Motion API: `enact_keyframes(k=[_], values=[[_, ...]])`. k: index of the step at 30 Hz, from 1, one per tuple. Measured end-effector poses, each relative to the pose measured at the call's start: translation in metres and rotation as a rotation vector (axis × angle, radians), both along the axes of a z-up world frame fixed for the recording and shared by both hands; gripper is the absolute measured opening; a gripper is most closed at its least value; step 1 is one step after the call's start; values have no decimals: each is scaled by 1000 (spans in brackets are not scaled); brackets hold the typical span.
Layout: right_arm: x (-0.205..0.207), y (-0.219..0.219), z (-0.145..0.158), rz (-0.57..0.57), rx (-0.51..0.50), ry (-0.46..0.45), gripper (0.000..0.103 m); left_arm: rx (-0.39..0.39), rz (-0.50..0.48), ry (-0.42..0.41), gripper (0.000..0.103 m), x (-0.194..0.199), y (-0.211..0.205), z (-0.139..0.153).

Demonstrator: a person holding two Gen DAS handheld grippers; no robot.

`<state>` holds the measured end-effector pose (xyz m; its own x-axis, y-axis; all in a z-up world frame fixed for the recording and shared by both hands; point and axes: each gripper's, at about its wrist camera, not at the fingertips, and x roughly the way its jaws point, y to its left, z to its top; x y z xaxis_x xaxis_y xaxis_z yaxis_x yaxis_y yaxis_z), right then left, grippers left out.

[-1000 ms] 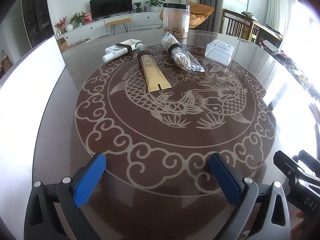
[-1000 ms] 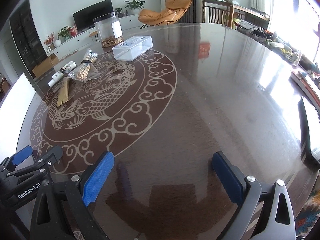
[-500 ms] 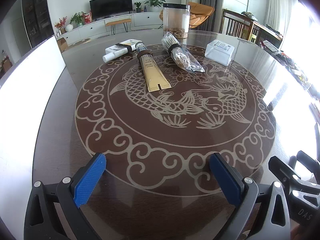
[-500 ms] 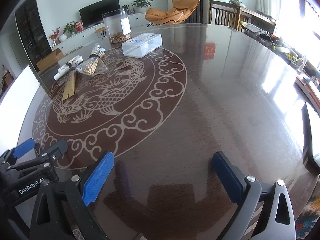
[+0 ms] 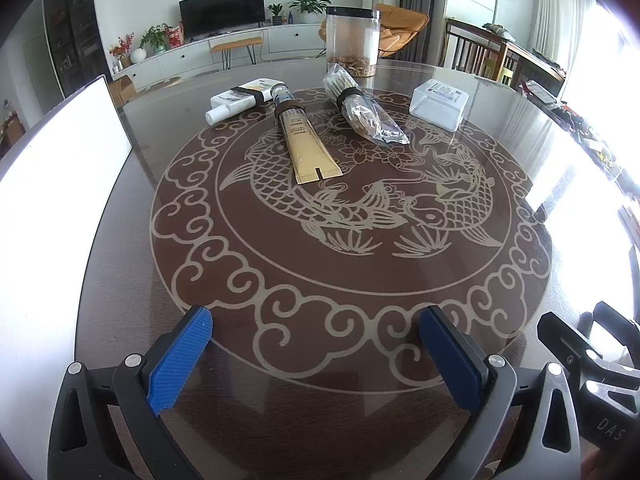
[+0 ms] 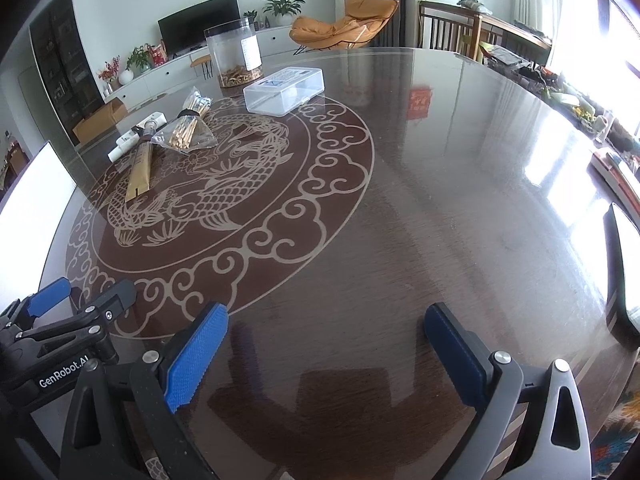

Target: Organize objects

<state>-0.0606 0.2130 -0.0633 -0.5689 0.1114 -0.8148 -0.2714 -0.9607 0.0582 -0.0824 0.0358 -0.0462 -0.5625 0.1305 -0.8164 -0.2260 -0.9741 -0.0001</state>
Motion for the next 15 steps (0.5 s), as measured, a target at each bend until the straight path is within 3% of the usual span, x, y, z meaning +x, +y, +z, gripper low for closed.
enact_keyframes(k=[10, 15], values=[[1, 3, 1, -5, -18, 8, 99, 0, 0, 0, 103, 0, 0, 0], [6, 18, 3, -65, -75, 33, 99, 0, 0, 0, 103, 0, 0, 0]])
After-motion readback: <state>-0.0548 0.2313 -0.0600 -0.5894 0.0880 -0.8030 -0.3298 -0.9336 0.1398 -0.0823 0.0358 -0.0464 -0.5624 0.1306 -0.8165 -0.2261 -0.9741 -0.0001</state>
